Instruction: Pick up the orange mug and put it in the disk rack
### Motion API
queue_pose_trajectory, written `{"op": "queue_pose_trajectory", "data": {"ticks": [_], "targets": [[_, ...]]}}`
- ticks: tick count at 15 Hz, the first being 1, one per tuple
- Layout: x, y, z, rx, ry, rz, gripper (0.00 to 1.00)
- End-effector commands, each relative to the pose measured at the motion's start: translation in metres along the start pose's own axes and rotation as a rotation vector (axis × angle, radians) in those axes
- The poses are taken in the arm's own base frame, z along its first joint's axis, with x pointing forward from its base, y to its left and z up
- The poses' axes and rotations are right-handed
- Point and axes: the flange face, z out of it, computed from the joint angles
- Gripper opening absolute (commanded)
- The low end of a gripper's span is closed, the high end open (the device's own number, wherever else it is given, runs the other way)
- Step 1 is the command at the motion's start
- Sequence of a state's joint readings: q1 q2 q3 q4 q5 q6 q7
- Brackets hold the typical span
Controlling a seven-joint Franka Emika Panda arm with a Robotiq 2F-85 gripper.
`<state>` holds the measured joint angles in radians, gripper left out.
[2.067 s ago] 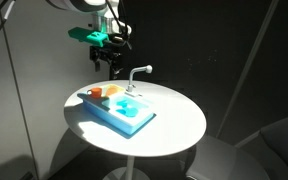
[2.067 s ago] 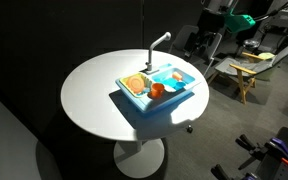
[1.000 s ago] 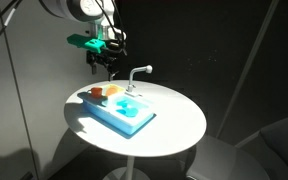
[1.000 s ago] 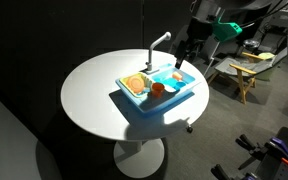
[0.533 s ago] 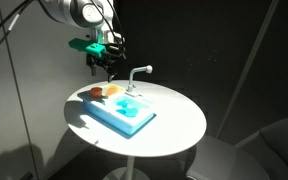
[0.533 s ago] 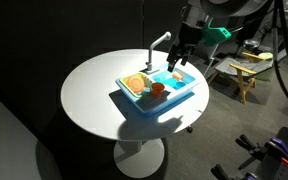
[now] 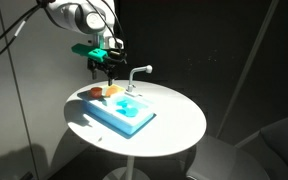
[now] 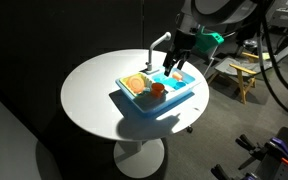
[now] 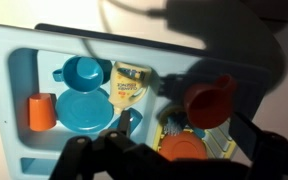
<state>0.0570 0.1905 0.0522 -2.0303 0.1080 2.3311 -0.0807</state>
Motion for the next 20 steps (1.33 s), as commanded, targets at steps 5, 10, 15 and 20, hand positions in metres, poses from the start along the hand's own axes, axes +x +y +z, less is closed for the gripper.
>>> {"op": "queue_pose_trajectory", "data": {"ticks": [5,10,15,20], "targets": [[0.022,-0.013,0.015,-0.029,-0.014,-0.039,1.0],[0.029,-0.008,0.028,-0.042,-0.033,-0.044,1.0],[0.035,-0.004,0.042,-0.064,-0.053,-0.057,1.0],[0.037,0.001,0.057,-0.084,-0.077,-0.073,1.0]]}}
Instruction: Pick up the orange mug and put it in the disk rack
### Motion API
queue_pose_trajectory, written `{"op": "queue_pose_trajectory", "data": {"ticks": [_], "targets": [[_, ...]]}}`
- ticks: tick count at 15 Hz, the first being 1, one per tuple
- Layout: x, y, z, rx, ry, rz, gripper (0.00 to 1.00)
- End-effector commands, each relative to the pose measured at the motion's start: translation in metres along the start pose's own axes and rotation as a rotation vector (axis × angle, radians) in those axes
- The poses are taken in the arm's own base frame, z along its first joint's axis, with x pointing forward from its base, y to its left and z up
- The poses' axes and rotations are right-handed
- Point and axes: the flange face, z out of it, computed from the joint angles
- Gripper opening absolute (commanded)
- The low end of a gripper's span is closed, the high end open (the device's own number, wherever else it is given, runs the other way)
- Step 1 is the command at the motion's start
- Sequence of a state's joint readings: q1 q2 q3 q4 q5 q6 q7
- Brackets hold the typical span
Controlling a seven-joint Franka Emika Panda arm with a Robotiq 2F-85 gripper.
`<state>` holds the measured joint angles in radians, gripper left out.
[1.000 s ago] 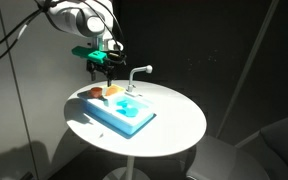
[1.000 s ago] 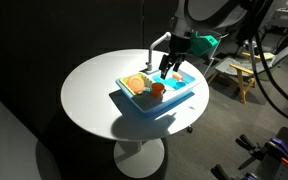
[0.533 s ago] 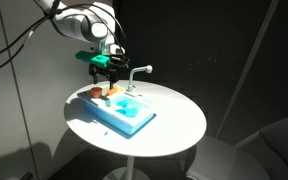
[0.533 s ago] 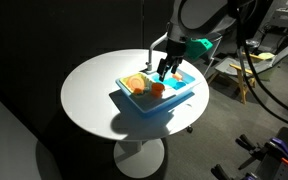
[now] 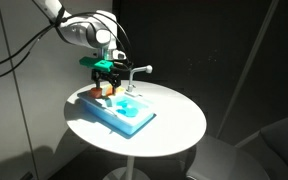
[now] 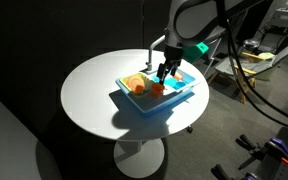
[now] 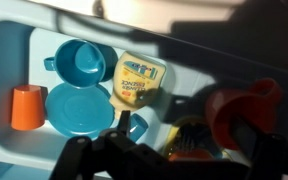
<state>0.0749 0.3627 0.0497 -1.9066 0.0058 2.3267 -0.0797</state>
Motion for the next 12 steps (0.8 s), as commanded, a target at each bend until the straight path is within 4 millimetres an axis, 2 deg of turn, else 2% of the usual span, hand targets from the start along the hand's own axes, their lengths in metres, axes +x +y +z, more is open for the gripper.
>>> {"op": "queue_pose_trajectory", "data": {"ticks": [1,7,12], "targets": [[0.008,0.004,0.005,-0.023,-0.023,0.006,1.0],[0.008,0.005,0.016,-0.029,-0.039,0.002,1.0],[0.008,0.004,0.016,-0.025,-0.035,-0.003,1.0]]}}
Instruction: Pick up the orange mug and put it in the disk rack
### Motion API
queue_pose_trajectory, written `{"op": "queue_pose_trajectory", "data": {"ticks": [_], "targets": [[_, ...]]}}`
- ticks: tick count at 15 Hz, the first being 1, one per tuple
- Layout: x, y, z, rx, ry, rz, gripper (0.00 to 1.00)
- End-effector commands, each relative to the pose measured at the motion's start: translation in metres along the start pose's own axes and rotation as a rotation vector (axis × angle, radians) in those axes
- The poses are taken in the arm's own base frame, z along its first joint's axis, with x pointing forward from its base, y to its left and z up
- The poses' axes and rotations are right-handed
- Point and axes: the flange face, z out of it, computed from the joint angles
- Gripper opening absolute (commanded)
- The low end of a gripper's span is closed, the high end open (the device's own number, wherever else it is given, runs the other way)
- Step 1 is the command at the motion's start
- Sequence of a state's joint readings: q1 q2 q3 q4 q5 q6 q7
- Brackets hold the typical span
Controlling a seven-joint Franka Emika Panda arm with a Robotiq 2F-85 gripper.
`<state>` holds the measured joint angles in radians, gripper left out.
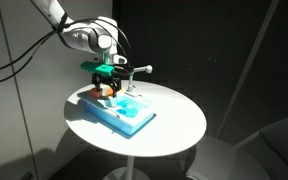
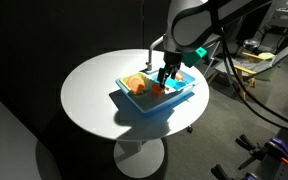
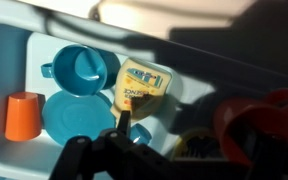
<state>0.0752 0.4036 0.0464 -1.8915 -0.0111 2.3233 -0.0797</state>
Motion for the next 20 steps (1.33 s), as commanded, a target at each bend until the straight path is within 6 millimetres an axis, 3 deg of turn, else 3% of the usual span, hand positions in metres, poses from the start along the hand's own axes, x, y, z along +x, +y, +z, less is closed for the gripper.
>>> {"op": "queue_pose_trajectory", "data": {"ticks": [1,2,3,5,13,20], "targets": [[0.006,0.001,-0.005,-0.016,-0.003,0.003,1.0],[0.006,0.002,-0.005,-0.015,-0.001,0.0,0.99],[0.006,0.002,-0.006,-0.013,0.0,-0.001,0.74],[0.006,0.002,-0.006,-0.012,0.002,0.001,0.67],[0.007,0.002,-0.008,-0.012,0.006,-0.001,0.02],[0.009,-0.004,-0.02,-0.01,0.027,-0.013,0.02]]}}
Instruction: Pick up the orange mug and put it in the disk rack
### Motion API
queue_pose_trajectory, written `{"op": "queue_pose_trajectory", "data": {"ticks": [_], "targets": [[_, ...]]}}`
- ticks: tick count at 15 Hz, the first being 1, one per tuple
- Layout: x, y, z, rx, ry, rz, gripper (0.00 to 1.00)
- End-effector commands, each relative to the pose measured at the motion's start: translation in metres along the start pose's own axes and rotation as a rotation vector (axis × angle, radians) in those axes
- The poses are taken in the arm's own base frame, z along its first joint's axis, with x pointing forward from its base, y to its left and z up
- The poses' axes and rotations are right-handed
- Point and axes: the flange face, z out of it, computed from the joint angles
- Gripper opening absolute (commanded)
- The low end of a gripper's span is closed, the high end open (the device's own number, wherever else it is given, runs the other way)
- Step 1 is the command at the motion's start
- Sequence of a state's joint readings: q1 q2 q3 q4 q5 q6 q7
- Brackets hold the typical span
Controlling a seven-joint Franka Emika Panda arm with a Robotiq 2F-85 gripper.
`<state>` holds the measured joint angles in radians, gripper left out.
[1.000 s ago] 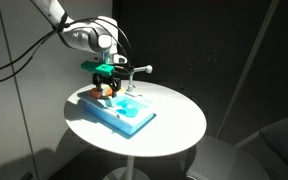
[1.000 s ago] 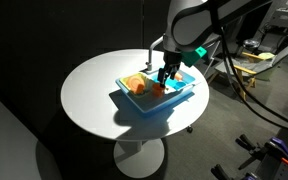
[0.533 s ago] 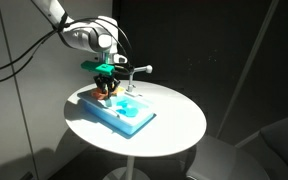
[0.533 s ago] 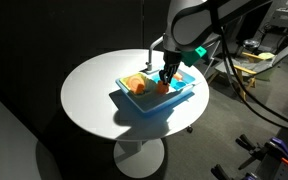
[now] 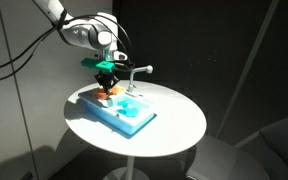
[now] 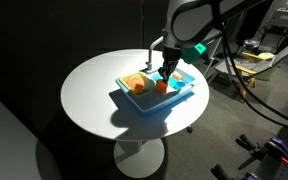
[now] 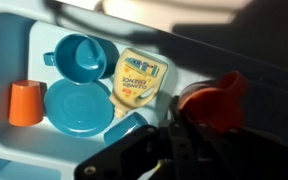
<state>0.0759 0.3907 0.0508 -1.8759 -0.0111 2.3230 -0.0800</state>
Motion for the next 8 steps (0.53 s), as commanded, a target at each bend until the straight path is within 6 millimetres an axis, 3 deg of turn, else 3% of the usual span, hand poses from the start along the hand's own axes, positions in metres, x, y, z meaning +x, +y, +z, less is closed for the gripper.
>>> {"op": "queue_pose_trajectory", "data": {"ticks": [1,8], "targets": [[0.004,-0.003,-0.007,-0.007,0.0,-0.011,0.02],[0.007,-0.015,-0.025,0.0,0.024,-0.032,0.01]]}}
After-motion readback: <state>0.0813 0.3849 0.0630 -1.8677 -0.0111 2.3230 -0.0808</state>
